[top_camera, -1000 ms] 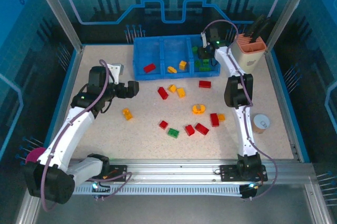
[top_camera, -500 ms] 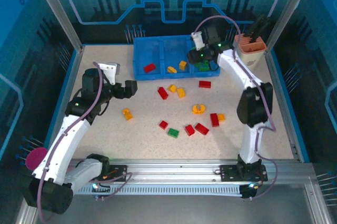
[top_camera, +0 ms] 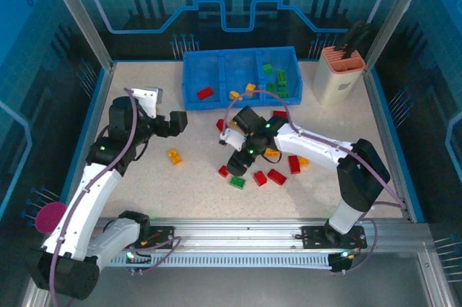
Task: Sort the legos into containers by color
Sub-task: Pick up the lego from the bottom-center of the table.
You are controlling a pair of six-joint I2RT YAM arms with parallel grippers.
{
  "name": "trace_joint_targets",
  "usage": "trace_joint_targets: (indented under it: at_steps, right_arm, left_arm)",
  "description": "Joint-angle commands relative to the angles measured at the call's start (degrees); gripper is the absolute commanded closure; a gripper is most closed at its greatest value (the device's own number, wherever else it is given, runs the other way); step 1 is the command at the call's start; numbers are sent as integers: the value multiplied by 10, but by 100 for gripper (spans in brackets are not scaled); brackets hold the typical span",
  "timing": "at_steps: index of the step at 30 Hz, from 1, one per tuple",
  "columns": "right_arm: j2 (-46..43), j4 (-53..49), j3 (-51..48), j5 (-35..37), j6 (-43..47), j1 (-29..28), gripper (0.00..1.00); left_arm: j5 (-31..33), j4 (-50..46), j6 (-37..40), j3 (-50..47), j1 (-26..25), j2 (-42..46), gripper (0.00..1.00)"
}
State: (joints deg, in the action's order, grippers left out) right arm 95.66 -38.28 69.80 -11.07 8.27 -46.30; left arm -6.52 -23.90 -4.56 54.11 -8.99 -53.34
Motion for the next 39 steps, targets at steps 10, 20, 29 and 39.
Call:
trace_joint_targets:
  at_steps: [10,20,29,39]
  right_arm:
    - [54,-3,-12,18,-24,-57,10]
    - [112,12,-8,76,-29,-70,13]
    - [126,1,-13,98,-43,-76,54]
    - [64,17,-38,73,-90,10,69]
  left_arm:
    - [-19,9,-12,-5,5,11,1]
    - [-18,7,-11,-4,4,8,1]
    - [-15,9,-6,2,5,-4,1]
    - [-14,9,-5,-2,5,-6,1]
